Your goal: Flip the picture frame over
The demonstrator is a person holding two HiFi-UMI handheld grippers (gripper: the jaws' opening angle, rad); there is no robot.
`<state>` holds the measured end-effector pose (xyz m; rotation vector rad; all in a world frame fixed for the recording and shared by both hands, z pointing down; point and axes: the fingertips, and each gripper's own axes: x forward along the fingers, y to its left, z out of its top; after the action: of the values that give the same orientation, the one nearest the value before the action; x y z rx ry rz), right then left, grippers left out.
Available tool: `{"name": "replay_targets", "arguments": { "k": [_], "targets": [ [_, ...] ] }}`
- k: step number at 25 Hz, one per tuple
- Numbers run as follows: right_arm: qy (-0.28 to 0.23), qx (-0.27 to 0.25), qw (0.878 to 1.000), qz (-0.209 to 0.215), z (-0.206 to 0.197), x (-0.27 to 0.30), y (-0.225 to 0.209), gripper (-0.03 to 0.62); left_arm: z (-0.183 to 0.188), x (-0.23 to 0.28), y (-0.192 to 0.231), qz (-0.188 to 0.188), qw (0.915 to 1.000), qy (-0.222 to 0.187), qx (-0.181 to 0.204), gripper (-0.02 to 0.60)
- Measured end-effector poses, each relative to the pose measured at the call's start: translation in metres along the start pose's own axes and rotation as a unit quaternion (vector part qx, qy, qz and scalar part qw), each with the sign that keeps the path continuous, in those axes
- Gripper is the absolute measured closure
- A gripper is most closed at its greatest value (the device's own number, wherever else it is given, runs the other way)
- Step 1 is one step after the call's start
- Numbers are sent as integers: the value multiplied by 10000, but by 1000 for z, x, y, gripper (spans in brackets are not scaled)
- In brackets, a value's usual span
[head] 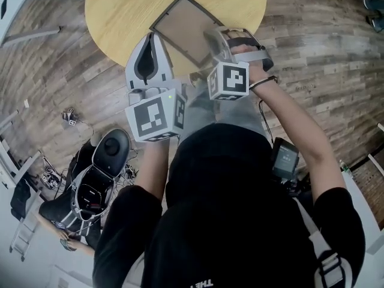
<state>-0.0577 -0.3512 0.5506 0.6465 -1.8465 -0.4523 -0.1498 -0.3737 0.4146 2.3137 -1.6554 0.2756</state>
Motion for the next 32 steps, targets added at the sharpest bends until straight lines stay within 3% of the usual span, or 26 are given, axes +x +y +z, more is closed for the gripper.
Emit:
{"name": "replay_targets", "arguments": {
  "k": [4,6,7,10,11,12,19,27,32],
  "targets": [
    [-894,504,9943,-296,43,-50,-48,576,29,-11,-5,-17,9998,-214,39,558],
    [-1617,1273,9785,-112,63,-81,-72,576,48,-15,-11,-67,9993,-357,42,558],
    [-2038,1828,9618,49,72,-101,-85,576,58,-19,-14,-94,9990,-430,38,557],
    [-3221,3332,8853,392,91,-163,-122,576,85,-37,-28,-192,9978,-635,-22,558],
    [-3415,3578,8681,402,91,-179,-132,576,93,-42,-33,-240,9972,-700,-45,557],
    [-3514,3711,8587,373,90,-191,-140,574,100,-46,-37,-288,9966,-771,-51,557],
    [-3544,4205,8352,42,59,-233,-145,576,111,-73,-63,-494,9944,-939,-15,558],
    [-3504,4244,8349,-107,60,-254,-140,576,131,-97,-52,-412,9927,-1127,131,557],
    [-3560,4267,8311,-199,61,-251,-135,576,120,-104,-51,-468,9925,-1114,193,558]
  ]
}}
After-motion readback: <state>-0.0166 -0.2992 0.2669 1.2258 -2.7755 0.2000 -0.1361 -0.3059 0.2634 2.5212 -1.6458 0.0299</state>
